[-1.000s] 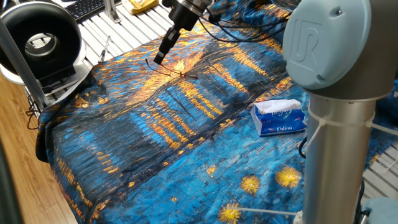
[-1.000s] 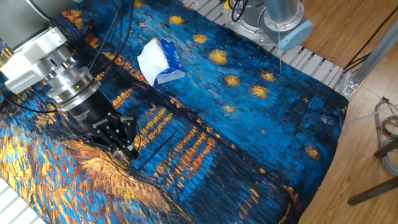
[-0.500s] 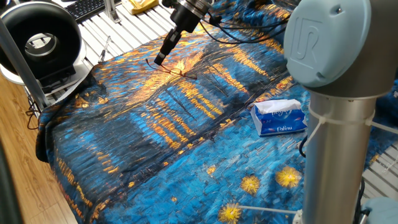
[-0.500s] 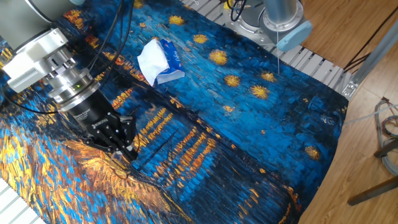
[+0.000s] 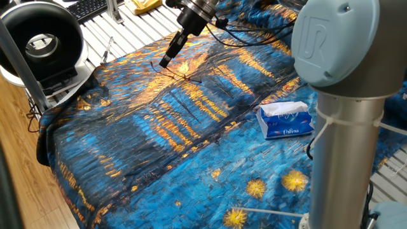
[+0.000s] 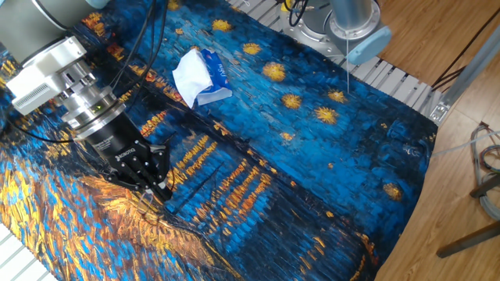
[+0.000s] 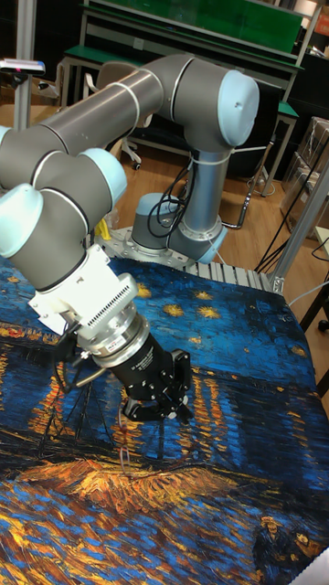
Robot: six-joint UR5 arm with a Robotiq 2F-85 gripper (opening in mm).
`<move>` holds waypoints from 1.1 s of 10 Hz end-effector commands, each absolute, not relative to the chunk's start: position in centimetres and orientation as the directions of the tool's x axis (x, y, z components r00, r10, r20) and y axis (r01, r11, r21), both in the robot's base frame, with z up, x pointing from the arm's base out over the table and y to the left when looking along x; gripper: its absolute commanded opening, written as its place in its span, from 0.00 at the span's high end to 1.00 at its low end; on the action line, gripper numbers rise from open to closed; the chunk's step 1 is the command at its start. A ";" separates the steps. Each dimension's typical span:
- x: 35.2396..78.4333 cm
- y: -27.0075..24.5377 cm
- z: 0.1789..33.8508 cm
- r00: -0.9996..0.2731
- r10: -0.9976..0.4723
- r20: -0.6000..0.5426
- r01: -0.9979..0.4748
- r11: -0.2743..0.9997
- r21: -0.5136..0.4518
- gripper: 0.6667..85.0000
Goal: Unfold the leg of the glasses (with one hand)
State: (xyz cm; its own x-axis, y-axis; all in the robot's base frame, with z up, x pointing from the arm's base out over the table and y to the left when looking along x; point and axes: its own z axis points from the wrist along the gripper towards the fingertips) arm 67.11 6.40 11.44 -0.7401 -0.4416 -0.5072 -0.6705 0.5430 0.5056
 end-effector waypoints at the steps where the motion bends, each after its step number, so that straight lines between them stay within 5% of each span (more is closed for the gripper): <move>1: 67.2 6.2 11.6 -0.727 -0.441 -0.526 -0.684 0.534 0.498 0.91; 11: 66.4 4.5 11.0 -0.715 -0.471 -0.517 -0.697 0.536 0.476 0.80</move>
State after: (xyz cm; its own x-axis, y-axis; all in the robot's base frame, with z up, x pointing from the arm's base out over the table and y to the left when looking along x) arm 66.36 4.87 10.79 -0.7175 -0.4698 -0.5144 -0.6949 0.5344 0.4812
